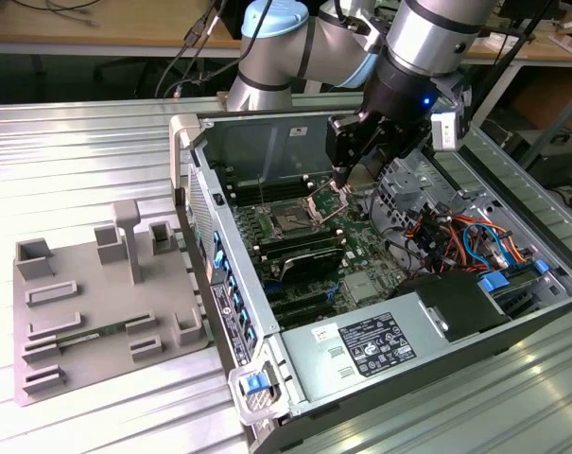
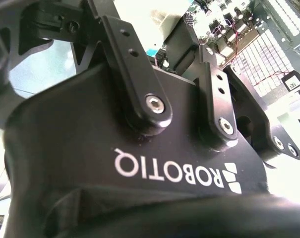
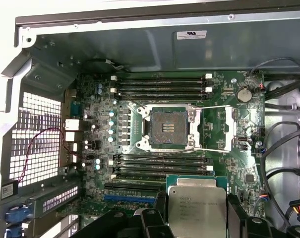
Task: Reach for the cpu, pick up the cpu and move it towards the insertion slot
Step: 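Pick up the cpu and move it towards the insertion slot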
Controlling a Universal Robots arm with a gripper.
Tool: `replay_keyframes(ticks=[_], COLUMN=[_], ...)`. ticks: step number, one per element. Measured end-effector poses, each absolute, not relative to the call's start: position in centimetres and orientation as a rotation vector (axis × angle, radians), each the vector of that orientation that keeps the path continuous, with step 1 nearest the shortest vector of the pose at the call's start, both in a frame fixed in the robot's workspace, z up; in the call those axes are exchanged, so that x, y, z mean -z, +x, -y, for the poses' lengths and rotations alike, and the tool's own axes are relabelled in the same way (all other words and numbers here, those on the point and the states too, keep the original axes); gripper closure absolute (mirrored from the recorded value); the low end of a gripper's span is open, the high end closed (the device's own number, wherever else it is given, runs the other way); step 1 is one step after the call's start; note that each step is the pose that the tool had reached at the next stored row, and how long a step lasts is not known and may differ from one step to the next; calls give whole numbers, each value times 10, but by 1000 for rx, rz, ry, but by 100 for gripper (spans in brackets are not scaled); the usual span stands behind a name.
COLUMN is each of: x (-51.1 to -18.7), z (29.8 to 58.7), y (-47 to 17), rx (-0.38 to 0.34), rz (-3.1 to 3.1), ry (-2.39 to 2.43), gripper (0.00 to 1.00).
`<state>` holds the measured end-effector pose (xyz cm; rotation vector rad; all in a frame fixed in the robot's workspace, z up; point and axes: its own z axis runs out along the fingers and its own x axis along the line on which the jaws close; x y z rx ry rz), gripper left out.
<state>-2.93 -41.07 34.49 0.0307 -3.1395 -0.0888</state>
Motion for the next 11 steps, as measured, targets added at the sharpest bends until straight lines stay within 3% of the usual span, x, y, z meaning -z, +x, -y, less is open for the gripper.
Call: replay_keyframes(ticks=[11], x=[-341], z=[411], y=[-29], rx=[89], rz=[3139], ry=[31], gripper=[45])
